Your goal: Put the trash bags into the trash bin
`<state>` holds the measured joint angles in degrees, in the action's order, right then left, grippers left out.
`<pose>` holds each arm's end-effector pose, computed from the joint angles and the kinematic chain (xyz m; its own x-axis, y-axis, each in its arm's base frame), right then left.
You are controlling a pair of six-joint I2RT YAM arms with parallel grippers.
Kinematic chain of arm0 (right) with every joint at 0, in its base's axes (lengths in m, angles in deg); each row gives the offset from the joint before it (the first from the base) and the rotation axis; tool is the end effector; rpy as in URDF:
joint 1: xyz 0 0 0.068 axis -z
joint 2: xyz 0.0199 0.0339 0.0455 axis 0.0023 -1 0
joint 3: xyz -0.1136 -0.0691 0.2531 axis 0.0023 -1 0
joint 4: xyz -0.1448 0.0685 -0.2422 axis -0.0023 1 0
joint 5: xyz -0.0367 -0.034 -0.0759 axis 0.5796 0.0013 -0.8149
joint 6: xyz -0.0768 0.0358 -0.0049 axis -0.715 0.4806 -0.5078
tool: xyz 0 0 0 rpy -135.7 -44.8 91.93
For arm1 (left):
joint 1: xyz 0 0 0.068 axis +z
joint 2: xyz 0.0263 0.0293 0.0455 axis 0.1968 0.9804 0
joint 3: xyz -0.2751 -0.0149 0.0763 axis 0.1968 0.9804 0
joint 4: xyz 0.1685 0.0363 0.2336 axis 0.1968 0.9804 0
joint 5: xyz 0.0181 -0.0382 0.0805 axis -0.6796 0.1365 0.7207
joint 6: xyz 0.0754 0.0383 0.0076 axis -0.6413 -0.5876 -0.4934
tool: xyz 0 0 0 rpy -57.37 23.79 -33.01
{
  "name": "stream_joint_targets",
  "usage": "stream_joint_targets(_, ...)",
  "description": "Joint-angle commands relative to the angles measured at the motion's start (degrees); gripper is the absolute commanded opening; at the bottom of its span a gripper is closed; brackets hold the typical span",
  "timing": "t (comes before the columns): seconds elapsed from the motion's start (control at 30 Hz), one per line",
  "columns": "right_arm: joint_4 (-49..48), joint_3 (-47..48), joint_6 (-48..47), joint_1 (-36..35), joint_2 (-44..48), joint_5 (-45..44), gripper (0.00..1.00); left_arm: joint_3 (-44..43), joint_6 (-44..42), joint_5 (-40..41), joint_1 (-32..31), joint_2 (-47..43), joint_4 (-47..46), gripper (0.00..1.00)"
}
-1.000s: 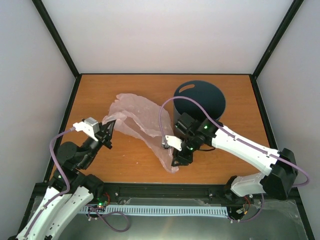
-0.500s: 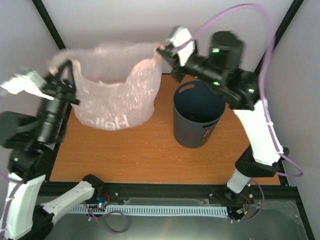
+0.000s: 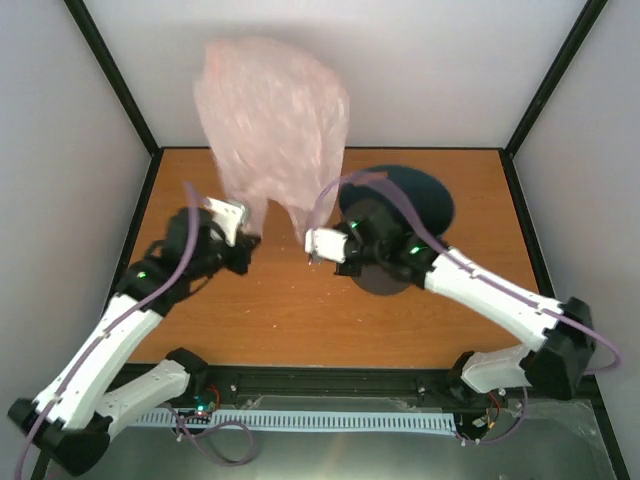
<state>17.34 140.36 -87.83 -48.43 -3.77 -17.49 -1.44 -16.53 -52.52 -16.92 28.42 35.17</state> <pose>0.2059 0.2553 0.3872 0.2389 -0.5532 -0.7981 -0.8661 0.2503 -0.4327 0.1792 -0.1080 0.3977 -0.3896 -0.0205 -0.9208 0.5153 0.8238 -0.2363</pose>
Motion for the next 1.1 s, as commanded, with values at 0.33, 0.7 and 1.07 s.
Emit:
stream_joint_targets(0.33, 13.79, 2.47, -1.86, -3.12, 9.03, 18.32, 0.03, -11.40, 4.30, -8.52, 0.02, -1.88, 10.00, 0.01)
stream_joint_targets(0.7, 5.28, 4.20, 7.68, -1.69, 1.38, 1.62, 0.03, -14.16, 10.51, 6.38, -0.01, 2.74, 7.77, 0.01)
stream_joint_targets(1.07, 23.78, 78.00, 8.20, 11.74, -42.41, 0.42, 0.03, -50.53, 0.74, 17.63, 1.03, 27.59, -1.41, 0.01)
